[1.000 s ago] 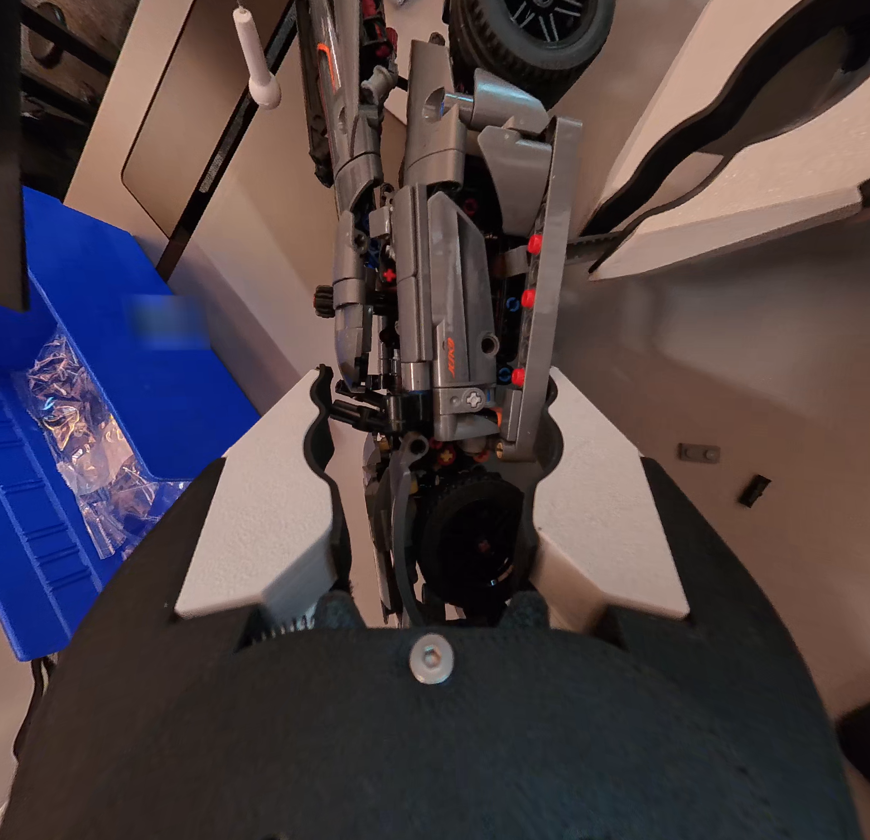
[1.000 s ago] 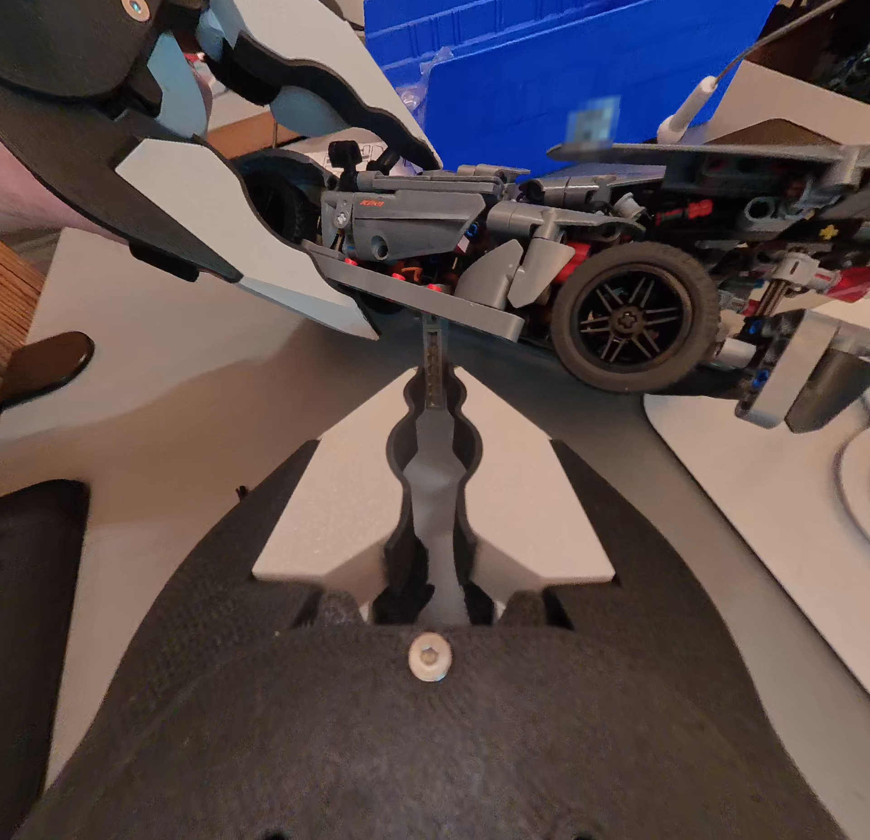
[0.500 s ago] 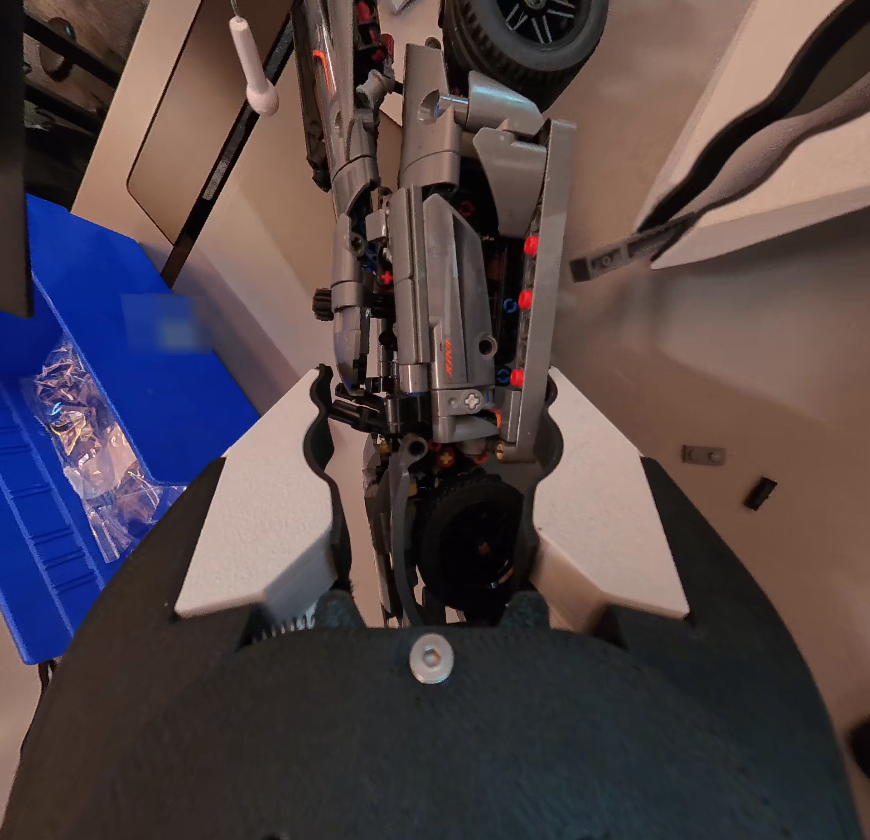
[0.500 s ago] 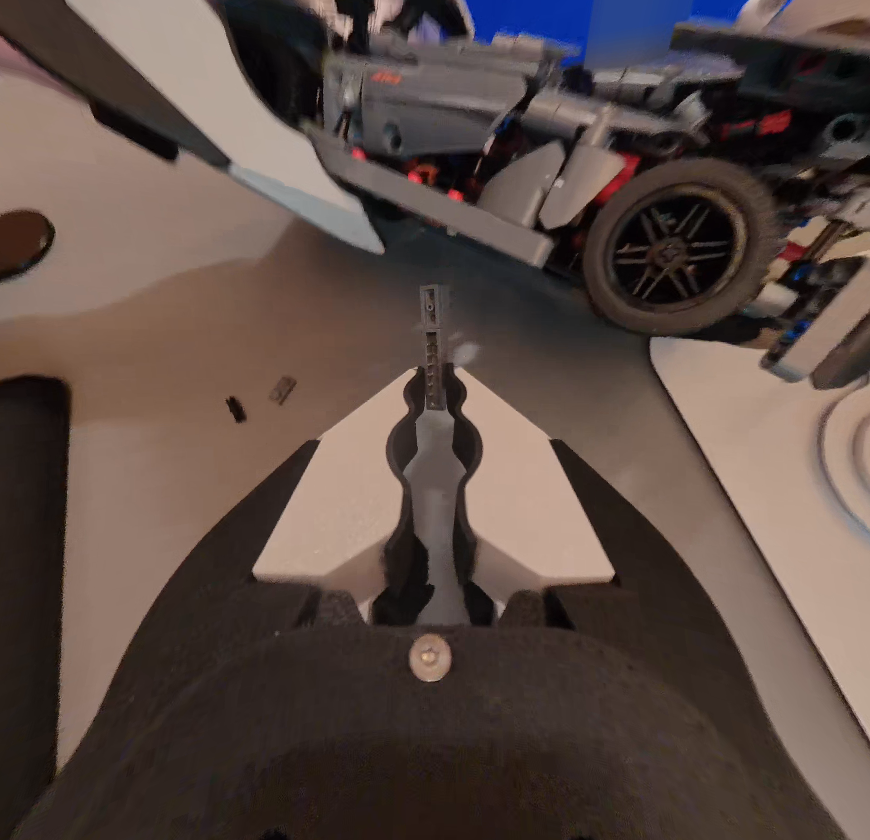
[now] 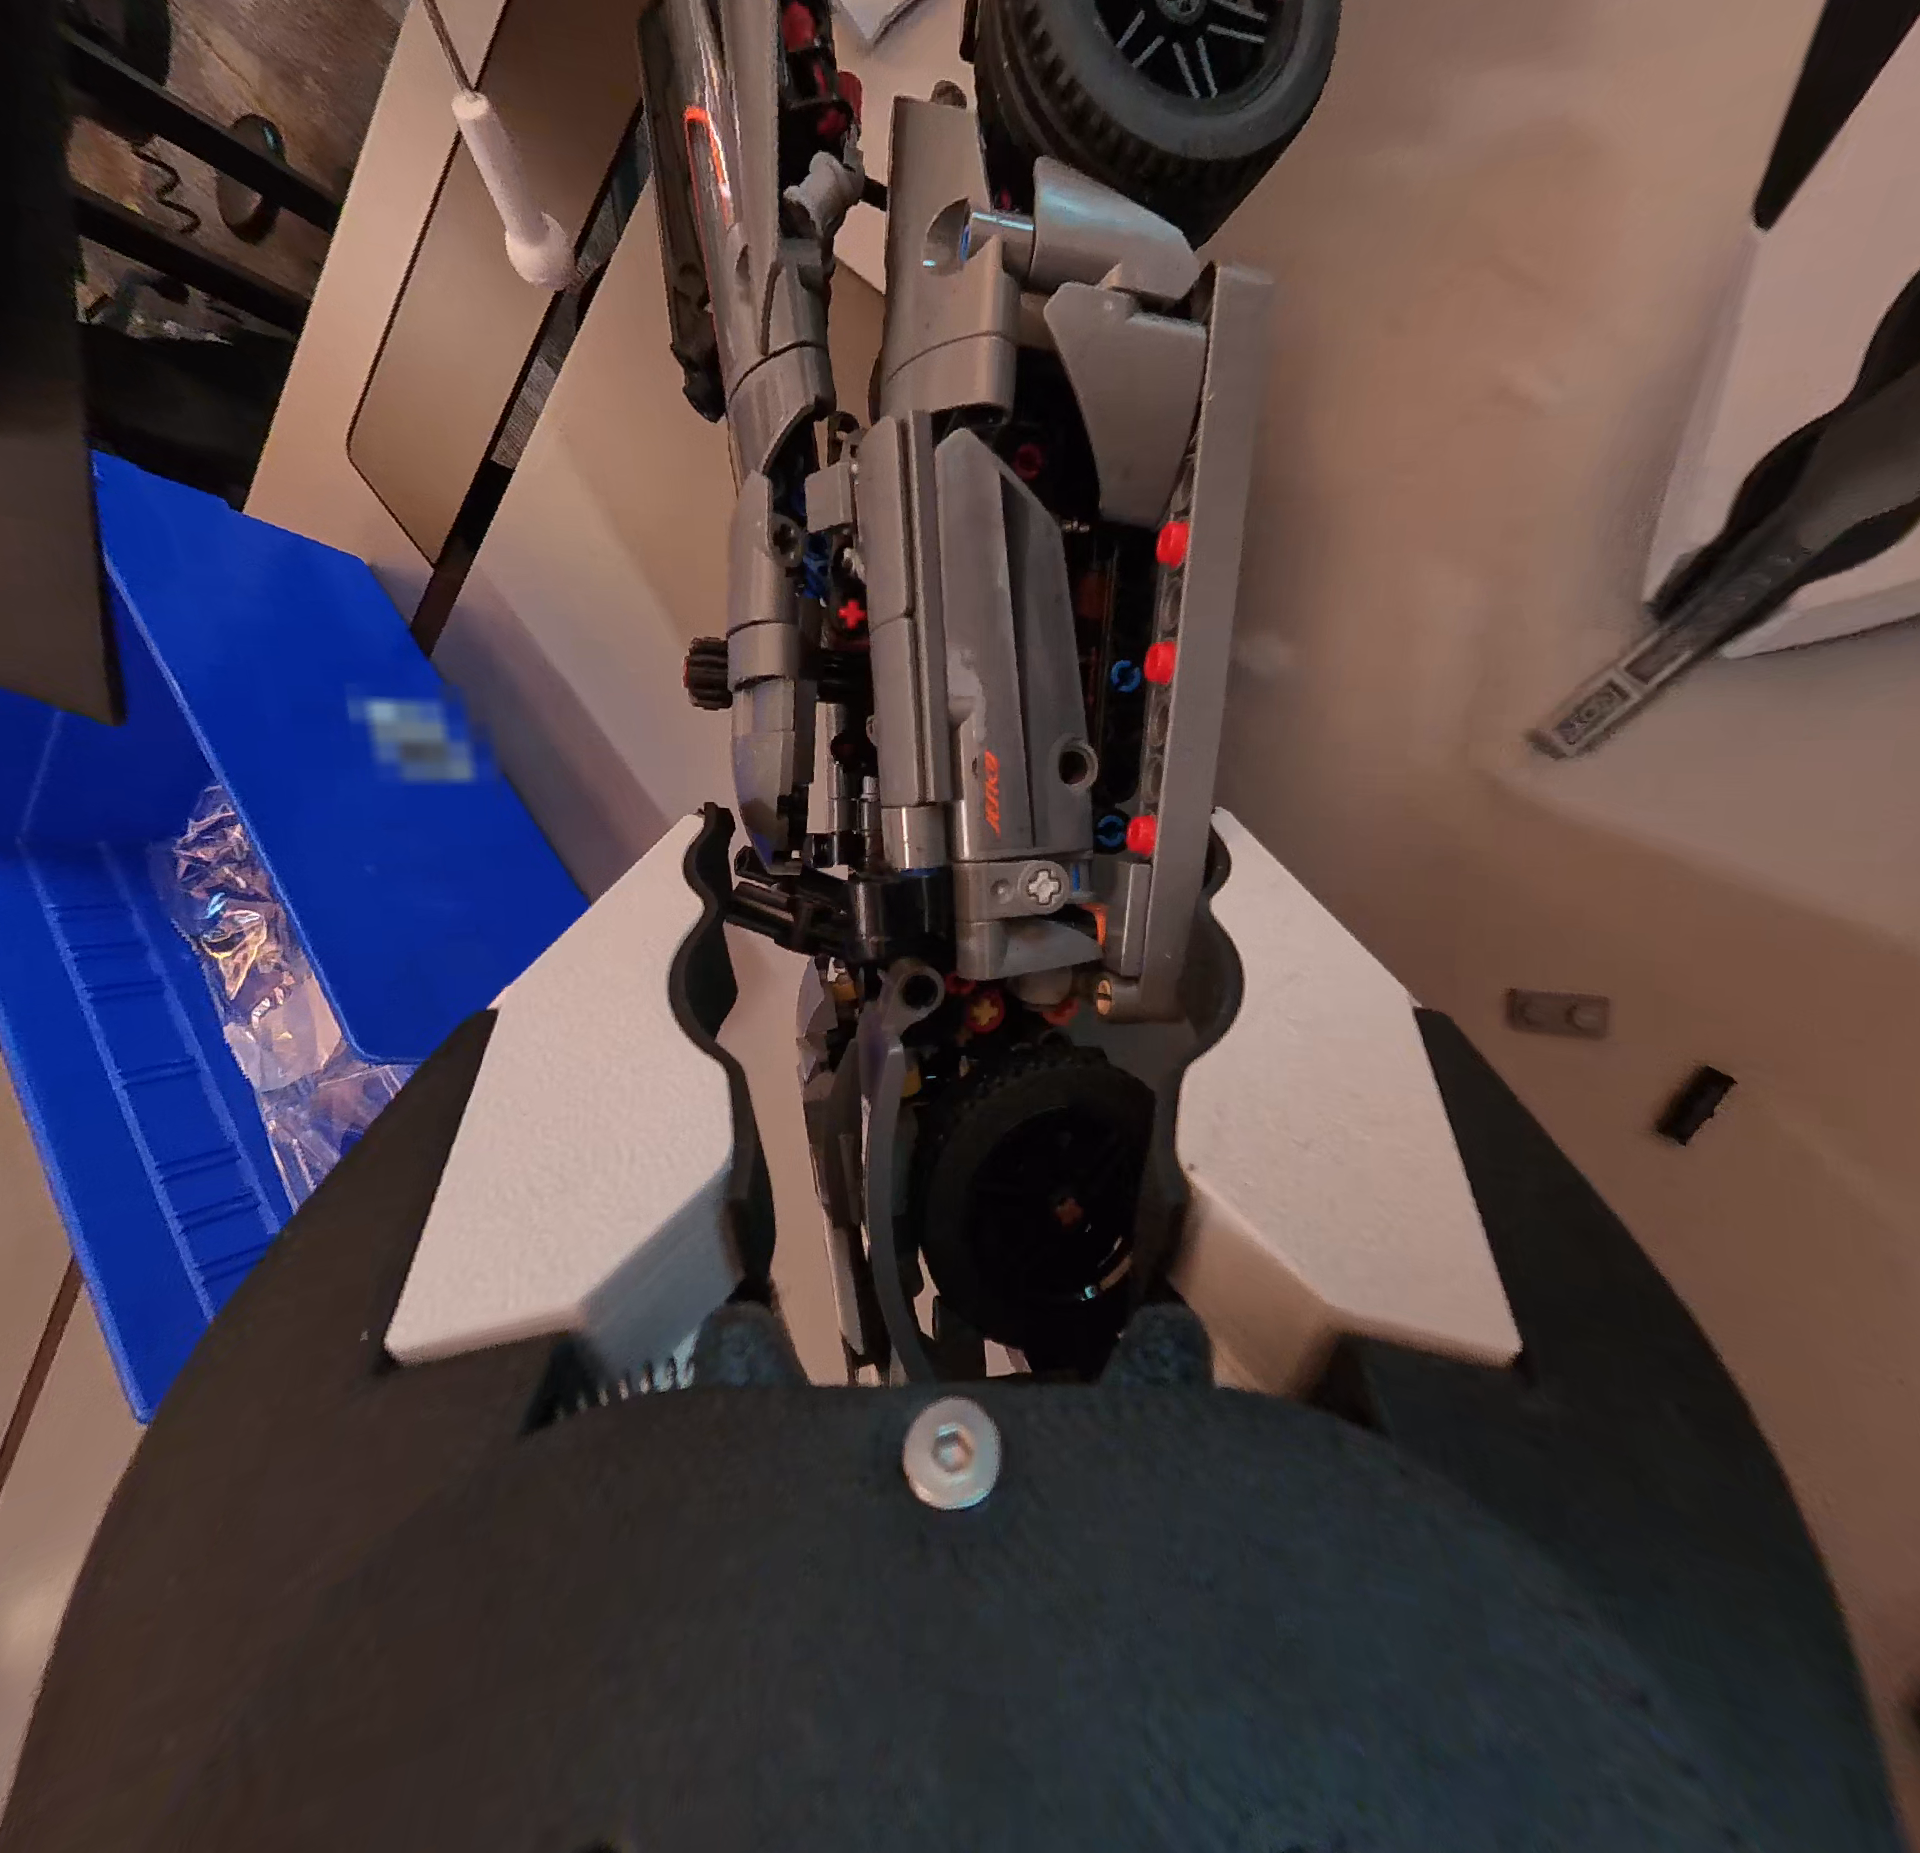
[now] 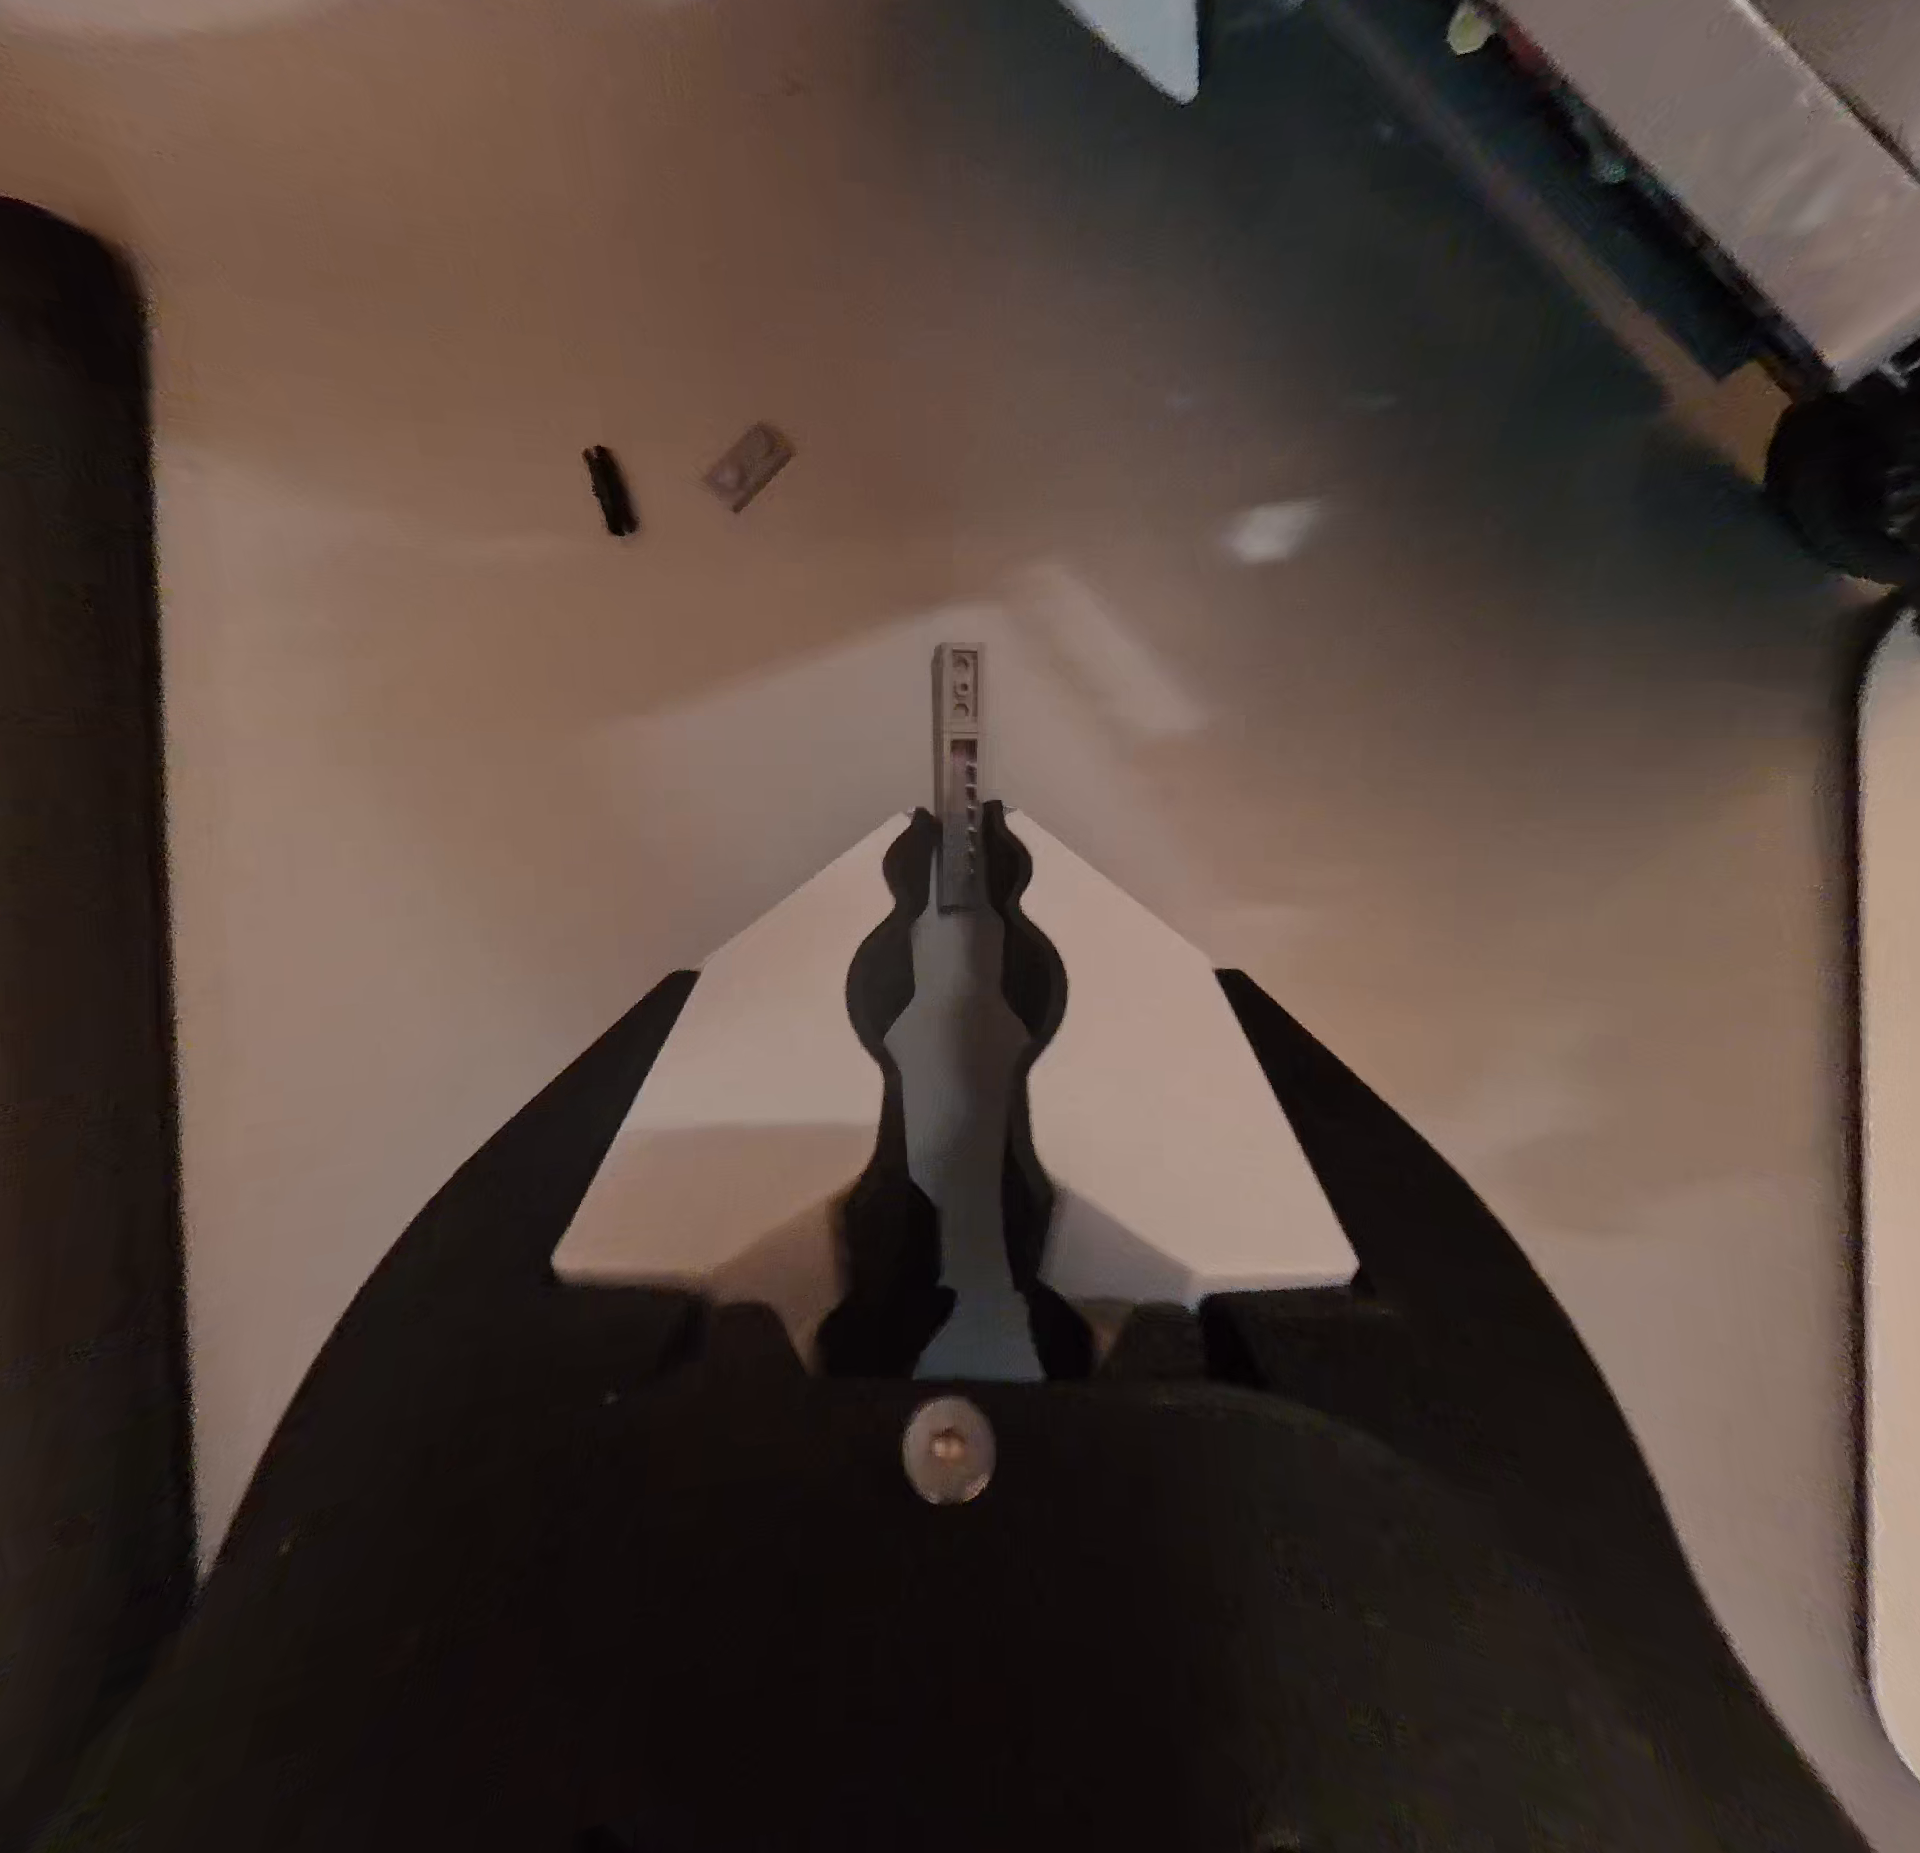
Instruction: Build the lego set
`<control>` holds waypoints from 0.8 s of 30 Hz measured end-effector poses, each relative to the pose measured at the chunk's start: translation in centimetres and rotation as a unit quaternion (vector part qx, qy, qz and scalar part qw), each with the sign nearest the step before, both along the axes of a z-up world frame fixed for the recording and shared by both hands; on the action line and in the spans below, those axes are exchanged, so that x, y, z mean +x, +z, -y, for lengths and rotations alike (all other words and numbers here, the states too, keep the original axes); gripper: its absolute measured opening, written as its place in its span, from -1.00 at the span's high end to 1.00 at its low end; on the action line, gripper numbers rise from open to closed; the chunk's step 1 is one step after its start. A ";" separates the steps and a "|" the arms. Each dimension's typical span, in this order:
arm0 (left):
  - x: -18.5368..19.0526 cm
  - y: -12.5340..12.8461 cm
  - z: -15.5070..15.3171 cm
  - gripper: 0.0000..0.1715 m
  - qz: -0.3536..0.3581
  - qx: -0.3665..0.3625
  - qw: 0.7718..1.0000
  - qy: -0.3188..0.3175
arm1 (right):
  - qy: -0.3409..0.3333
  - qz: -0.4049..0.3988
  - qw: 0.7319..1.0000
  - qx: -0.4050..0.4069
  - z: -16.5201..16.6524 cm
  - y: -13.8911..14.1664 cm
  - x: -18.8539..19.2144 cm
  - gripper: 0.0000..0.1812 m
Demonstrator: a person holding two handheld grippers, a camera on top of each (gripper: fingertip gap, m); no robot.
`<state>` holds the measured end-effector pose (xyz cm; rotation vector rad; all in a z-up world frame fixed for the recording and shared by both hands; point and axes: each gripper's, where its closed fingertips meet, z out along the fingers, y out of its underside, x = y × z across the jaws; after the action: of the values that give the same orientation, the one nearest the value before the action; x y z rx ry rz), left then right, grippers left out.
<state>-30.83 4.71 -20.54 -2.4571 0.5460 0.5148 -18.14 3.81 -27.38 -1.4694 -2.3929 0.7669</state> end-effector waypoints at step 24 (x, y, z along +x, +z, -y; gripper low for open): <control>-1.4 0.6 -0.1 0.04 0.069 -0.017 0.997 0.022 | -0.007 -0.024 0.999 -0.022 0.3 0.2 -0.9 0.97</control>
<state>-32.22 4.82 -19.90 -2.5190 0.4484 0.3536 -19.07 3.53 -27.22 -1.4659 -2.3424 0.8482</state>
